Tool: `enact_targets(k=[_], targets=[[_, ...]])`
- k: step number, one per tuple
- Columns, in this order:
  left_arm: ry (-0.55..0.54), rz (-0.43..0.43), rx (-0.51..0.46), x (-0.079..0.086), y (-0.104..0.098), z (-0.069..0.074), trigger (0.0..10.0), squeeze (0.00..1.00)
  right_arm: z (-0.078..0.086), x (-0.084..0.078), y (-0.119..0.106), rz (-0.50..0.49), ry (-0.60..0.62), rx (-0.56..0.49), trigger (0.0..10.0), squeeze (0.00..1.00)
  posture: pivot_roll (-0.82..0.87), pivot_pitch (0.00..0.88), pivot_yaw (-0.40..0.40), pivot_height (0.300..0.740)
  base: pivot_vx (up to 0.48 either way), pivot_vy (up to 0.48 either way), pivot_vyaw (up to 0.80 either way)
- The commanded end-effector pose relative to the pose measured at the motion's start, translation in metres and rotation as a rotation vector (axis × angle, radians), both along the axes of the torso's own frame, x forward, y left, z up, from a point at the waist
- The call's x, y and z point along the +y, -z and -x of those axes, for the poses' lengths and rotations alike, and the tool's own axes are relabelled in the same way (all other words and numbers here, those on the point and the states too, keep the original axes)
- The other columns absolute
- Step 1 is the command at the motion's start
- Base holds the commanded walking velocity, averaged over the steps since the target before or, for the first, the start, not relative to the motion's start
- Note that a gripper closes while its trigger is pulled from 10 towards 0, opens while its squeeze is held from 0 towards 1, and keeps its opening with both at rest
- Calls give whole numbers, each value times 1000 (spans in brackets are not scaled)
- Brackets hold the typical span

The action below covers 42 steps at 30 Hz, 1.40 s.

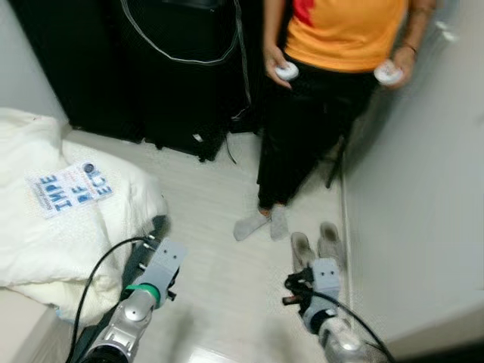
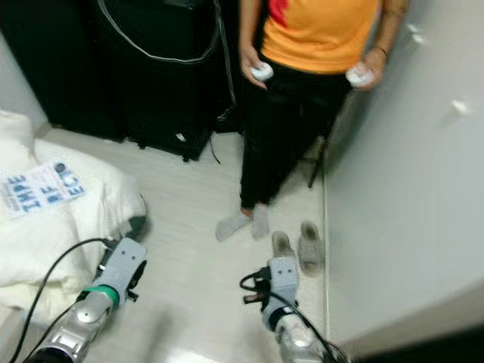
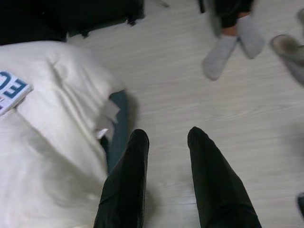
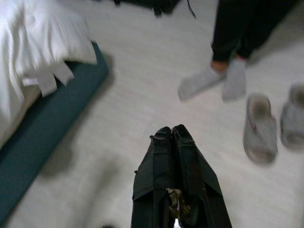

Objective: Clean up the room

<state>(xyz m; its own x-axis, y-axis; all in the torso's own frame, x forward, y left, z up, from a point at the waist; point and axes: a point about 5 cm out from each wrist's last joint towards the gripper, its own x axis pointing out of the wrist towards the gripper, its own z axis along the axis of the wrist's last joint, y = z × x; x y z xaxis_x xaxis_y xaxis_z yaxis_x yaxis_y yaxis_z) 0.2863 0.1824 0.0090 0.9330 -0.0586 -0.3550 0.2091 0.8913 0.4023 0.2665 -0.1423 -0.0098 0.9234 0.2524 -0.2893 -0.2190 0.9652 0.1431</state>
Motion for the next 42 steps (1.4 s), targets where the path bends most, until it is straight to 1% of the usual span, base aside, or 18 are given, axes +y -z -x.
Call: enact_targets(k=[1, 12, 30, 34, 42], targets=[[-1, 0, 28, 1, 6, 5, 10000, 0, 10, 3, 10, -16, 6, 50, 10000, 0, 85, 75, 11, 740, 450, 0, 0], [2, -1, 27, 0, 5, 4, 10000, 0, 10, 4, 9, 1, -7, 44, 10000, 0, 85, 75, 11, 740, 448, 0, 0], [7, 4, 19, -1, 3, 2, 10000, 0, 9, 5, 9, 3, -18, 37, 10000, 0, 84, 77, 15, 740, 447, 0, 769], [-7, 32, 14, -2, 2, 1, 10000, 0, 10, 5, 8, -9, -7, 32, 10000, 0, 84, 77, 15, 740, 137, 0, 0], [-2, 35, 7, -2, 0, 0, 10000, 0, 9, 5, 8, -10, -6, 30, 10000, 0, 81, 79, 17, 740, 0, 0, 0]])
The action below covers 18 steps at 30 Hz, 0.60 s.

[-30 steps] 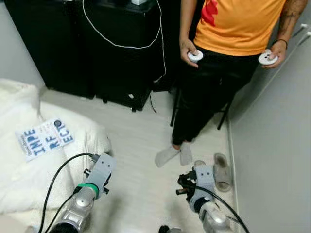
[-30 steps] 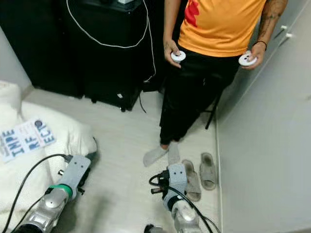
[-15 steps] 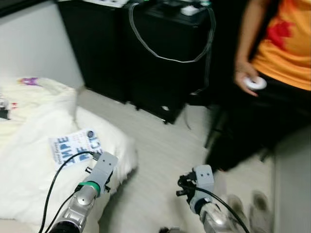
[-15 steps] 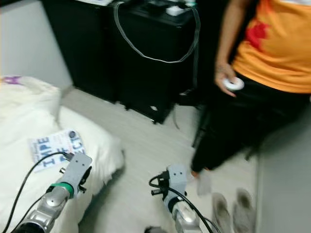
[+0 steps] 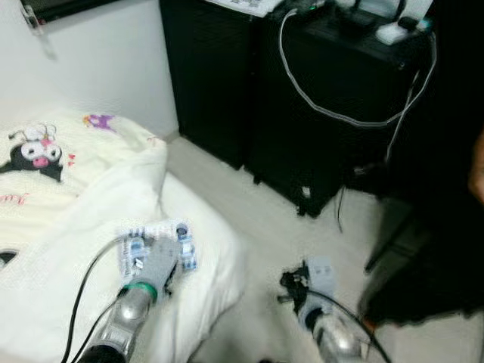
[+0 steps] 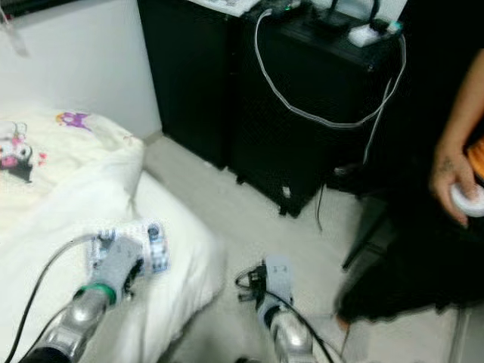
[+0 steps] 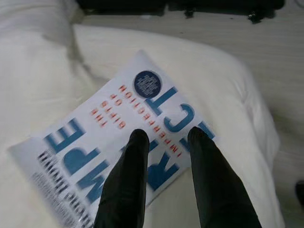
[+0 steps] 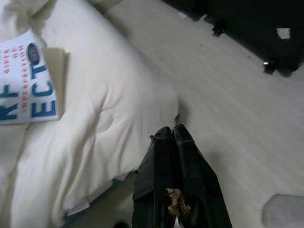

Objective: Clean up the room

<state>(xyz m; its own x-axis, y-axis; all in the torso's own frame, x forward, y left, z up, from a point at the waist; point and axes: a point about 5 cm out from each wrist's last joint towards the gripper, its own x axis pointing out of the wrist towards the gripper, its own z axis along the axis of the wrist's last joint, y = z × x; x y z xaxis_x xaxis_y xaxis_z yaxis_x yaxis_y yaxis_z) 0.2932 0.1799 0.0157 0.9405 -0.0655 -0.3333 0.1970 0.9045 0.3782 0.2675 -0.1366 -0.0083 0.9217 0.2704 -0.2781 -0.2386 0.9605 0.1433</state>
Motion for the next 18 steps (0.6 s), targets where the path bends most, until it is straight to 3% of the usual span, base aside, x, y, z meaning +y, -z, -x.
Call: enact_targets(k=[1, 18], targets=[[2, 3, 27, 0, 7, 6, 10000, 0, 10, -1, 10, 1, 8, 42, 10000, 0, 81, 79, 17, 740, 0, 0, 0], [13, 2, 25, -2, 6, 5, 10000, 0, 12, 0, 10, 4, 5, 38, 10000, 0, 76, 71, 18, 685, 0, 0, 0]])
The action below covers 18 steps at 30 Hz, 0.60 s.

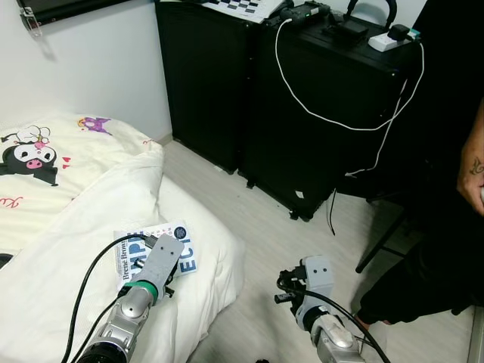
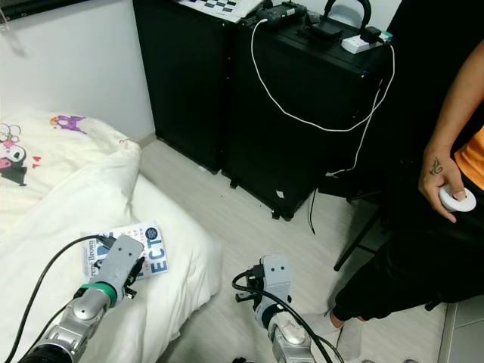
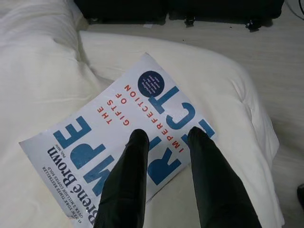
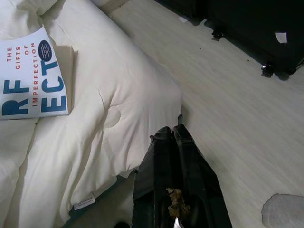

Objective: Clean up the room

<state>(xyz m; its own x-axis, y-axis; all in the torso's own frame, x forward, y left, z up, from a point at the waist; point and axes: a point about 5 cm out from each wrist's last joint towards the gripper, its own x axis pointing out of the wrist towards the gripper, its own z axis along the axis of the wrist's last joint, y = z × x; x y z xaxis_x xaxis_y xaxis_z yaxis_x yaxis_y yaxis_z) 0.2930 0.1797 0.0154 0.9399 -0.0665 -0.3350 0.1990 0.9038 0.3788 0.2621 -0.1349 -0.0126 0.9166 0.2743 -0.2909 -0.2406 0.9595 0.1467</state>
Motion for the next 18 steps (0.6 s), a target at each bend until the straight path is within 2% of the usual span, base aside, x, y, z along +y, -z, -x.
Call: enact_targets(k=[1, 14, 18], targets=[[14, 3, 20, -2, 6, 5, 10000, 0, 6, -2, 6, 4, 10, 24, 10000, 0, 76, 71, 18, 680, 0, 0, 0], [69, -57, -35, -10, -3, -2, 10000, 0, 6, -3, 6, -3, 20, 23, 10000, 0, 73, 74, 19, 650, 0, 0, 0], [90, -116, -45, -13, -6, -6, 10000, 0, 6, -6, 5, -5, 33, 21, 10000, 0, 72, 78, 20, 635, 0, 0, 0]])
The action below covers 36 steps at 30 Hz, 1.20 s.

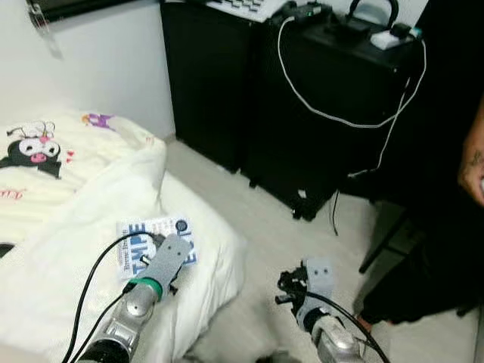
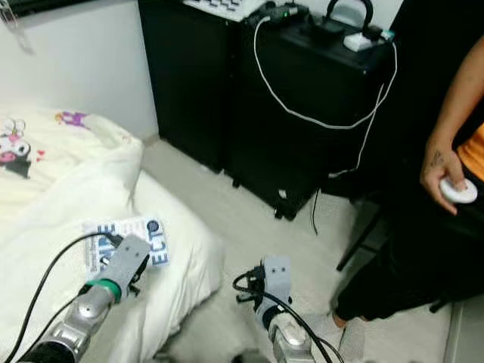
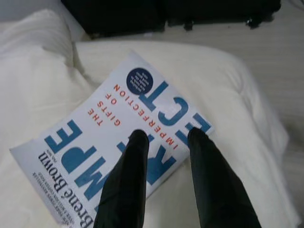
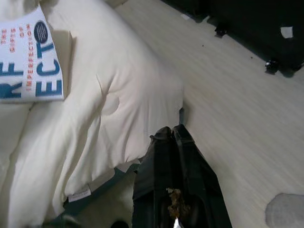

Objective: Clean up the room

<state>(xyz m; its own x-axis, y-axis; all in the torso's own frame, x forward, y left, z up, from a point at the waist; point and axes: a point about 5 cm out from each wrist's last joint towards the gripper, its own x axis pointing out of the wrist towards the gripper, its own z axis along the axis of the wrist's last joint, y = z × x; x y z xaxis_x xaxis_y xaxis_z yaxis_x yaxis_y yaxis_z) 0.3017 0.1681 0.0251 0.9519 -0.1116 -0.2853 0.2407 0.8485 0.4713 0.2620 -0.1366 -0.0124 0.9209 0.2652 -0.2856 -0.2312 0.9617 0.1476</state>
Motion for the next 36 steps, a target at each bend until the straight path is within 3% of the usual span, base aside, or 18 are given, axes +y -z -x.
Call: enact_targets(k=[1, 4, 8, 9, 11, 12, 13, 15, 16, 17, 18, 24, 25, 36], targets=[[23, -72, 6, -2, 4, 2, 10000, 0, 6, -5, 6, -4, 27, 26, 10000, 0, 72, 78, 20, 630, 0, 0, 0], [23, -221, -30, -1, 4, 1, 10000, 0, 5, -10, 5, -9, 46, 23, 10000, 0, 72, 78, 20, 615, 0, 0, 0], [27, -286, -60, -1, 2, -1, 10000, 0, 3, -13, 3, -15, 62, 13, 10000, 0, 69, 83, 24, 605, 0, 0, 0], [55, -422, -92, -1, 1, -2, 10000, 0, -2, -20, -2, -35, 98, -12, 10000, 0, 69, 83, 24, 595, 0, 0, 0], [55, -422, -92, -1, 1, -2, 10000, 0, -2, -20, -2, -35, 98, -12, 10000, 0, 69, 83, 24, 595, 0, 0, 0], [65, -466, -102, -1, 1, -3, 10000, 0, -4, -23, -5, -42, 111, -23, 10000, 0, 69, 83, 24, 590, 0, 0, 0], [72, -495, -109, -1, 1, -3, 10000, 133, -6, -25, -7, -49, 123, -33, 10000, 0, 65, 88, 27, 585, 0, 0, 0], [77, -517, -114, -1, 0, -4, 10000, 169, -8, -28, -9, -56, 136, -43, 10000, 0, 65, 88, 27, 580, 0, 0, 0], [75, -536, -126, 0, -1, -4, 10000, 639, -10, -31, -12, -66, 150, -55, 10000, 0, 65, 88, 27, 575, 0, 0, 0], [75, -536, -126, 0, -1, -4, 10000, 639, -10, -31, -12, -66, 150, -55, 10000, 0, 65, 88, 27, 575, 0, 0, 0], [74, -549, -135, 1, -2, -5, 10000, 1000, -12, -34, -14, -77, 164, -66, 10000, 0, 65, 88, 27, 570, 0, 0, 0], [28, -573, -170, 5, -6, -7, 10000, 1000, -19, -38, -23, -114, 193, -109, 10000, 0, 67, 95, 35, 555, 0, 0, 0], [-28, -575, -202, 7, -10, -10, 10000, 1000, -23, -37, -30, -133, 193, -146, 10000, 0, 65, 97, 37, 545, 0, 0, 0], [-189, -607, -313, 15, -22, -15, 10000, 1000, -32, -32, -48, -201, 162, -235, 10000, 0, 61, 105, 31, 540, 0, 0, 0]])
